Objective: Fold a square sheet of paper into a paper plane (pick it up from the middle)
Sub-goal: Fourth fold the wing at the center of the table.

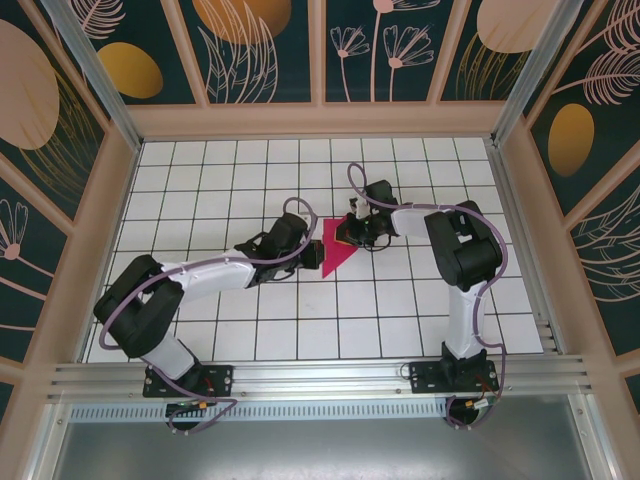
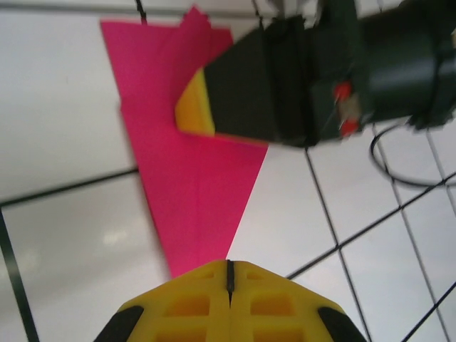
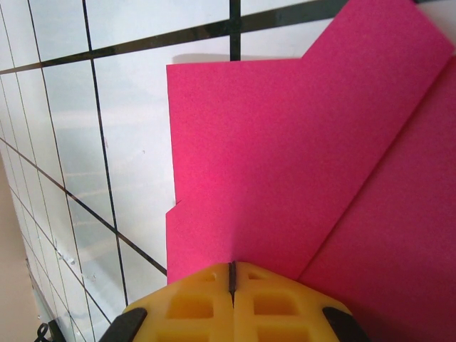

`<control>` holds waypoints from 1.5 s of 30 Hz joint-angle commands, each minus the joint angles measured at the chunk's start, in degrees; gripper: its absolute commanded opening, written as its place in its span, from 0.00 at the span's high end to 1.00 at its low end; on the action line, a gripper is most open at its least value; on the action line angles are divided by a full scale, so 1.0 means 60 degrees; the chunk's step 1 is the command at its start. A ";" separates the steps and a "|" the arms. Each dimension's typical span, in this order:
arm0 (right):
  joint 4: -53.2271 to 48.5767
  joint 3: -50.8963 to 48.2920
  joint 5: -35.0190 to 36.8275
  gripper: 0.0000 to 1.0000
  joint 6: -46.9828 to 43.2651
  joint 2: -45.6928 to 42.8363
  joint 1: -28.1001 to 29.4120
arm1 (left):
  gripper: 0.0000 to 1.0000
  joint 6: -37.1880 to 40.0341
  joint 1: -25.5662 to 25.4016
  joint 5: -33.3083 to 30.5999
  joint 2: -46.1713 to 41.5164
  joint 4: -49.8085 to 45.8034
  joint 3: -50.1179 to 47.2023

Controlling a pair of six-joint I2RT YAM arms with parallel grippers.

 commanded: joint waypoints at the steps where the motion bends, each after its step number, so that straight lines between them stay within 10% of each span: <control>1: -0.0910 -0.0336 0.1487 1.00 0.0066 0.0955 -0.0039 | 0.99 -0.0463 0.0051 -0.0247 0.0542 0.0711 0.0106; 19: -0.0775 -0.0012 0.1178 1.00 -0.0050 0.0389 -0.0061 | 1.00 -0.0772 0.0058 0.0719 0.3073 0.0505 0.0859; 45: -0.0162 0.0516 0.1178 0.99 -0.0044 0.0521 -0.0873 | 1.00 -0.1059 0.0055 0.0492 0.2866 0.0320 0.0101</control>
